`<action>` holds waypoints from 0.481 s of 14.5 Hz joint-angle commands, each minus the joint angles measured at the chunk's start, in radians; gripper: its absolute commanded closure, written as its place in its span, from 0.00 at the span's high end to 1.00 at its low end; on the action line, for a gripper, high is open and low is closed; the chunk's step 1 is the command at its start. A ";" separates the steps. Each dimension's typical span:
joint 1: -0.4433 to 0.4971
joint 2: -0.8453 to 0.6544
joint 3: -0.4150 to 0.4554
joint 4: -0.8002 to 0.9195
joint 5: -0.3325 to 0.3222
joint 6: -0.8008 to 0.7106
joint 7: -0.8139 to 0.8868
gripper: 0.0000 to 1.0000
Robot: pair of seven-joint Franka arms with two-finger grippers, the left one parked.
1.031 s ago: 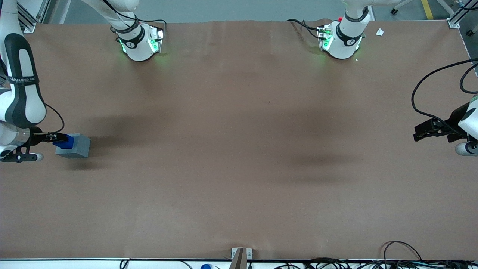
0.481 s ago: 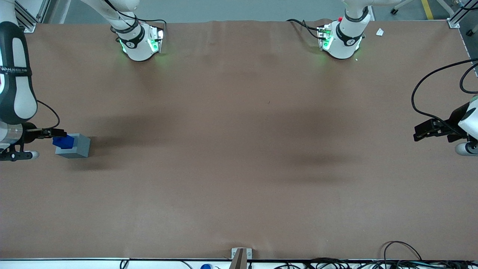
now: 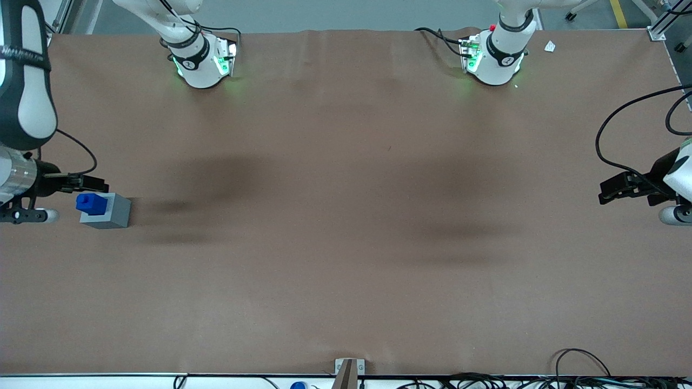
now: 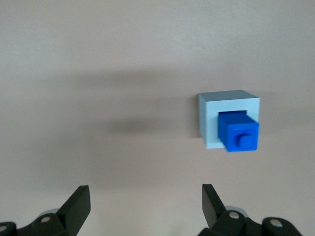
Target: Insert blue part into gray base with right arm
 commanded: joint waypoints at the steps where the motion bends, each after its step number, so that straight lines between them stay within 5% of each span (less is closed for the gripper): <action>1: 0.026 -0.075 -0.005 -0.025 0.006 -0.035 0.041 1.00; 7: 0.035 -0.186 -0.005 -0.025 0.006 -0.100 0.041 1.00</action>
